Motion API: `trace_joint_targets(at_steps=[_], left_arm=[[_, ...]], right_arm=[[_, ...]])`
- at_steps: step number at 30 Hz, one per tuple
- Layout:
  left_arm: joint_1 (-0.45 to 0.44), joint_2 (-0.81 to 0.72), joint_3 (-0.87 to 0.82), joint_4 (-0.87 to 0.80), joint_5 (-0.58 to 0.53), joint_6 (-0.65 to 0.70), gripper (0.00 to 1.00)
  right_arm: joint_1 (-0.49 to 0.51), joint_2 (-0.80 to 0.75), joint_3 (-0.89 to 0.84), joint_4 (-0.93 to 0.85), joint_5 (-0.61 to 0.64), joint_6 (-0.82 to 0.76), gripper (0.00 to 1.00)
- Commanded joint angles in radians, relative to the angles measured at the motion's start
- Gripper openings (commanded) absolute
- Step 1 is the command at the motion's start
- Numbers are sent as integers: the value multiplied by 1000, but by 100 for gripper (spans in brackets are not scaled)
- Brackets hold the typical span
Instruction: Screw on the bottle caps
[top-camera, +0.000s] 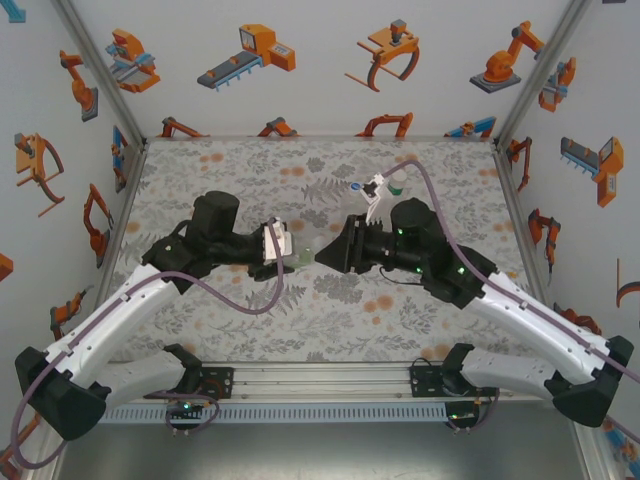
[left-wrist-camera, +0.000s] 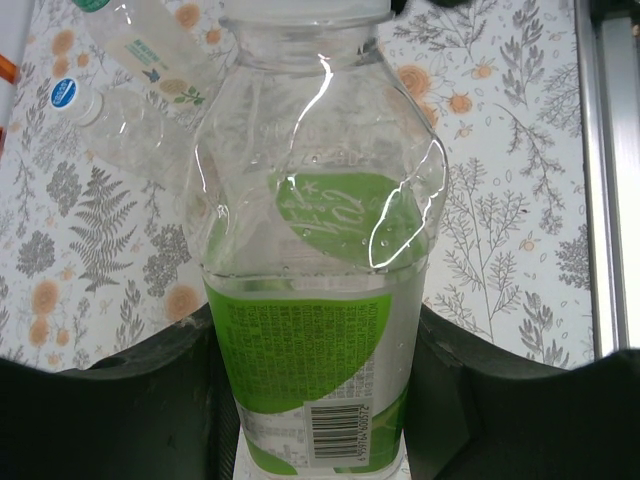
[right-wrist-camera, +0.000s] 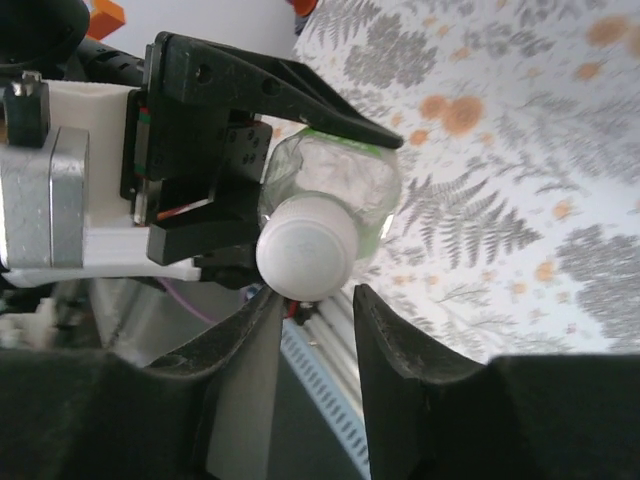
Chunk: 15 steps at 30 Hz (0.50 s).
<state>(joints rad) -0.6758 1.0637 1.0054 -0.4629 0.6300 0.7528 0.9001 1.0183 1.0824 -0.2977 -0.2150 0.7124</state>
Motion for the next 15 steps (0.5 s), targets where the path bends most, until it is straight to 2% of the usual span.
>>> trace_joint_targets(at_steps=[1, 4, 9, 15], left_arm=[[-8, -2, -2, 8, 73, 8, 0], [-8, 7, 6, -17, 116, 24, 0], [-8, 33, 31, -75, 200, 52, 0], [-9, 54, 54, -120, 224, 70, 0]], right_arm=[[-2, -55, 12, 6, 4, -255, 45], [-1, -79, -7, 41, -97, -450, 51], [-1, -91, -9, 57, -307, -769, 54], [-1, -74, 48, -64, -449, -1107, 55]])
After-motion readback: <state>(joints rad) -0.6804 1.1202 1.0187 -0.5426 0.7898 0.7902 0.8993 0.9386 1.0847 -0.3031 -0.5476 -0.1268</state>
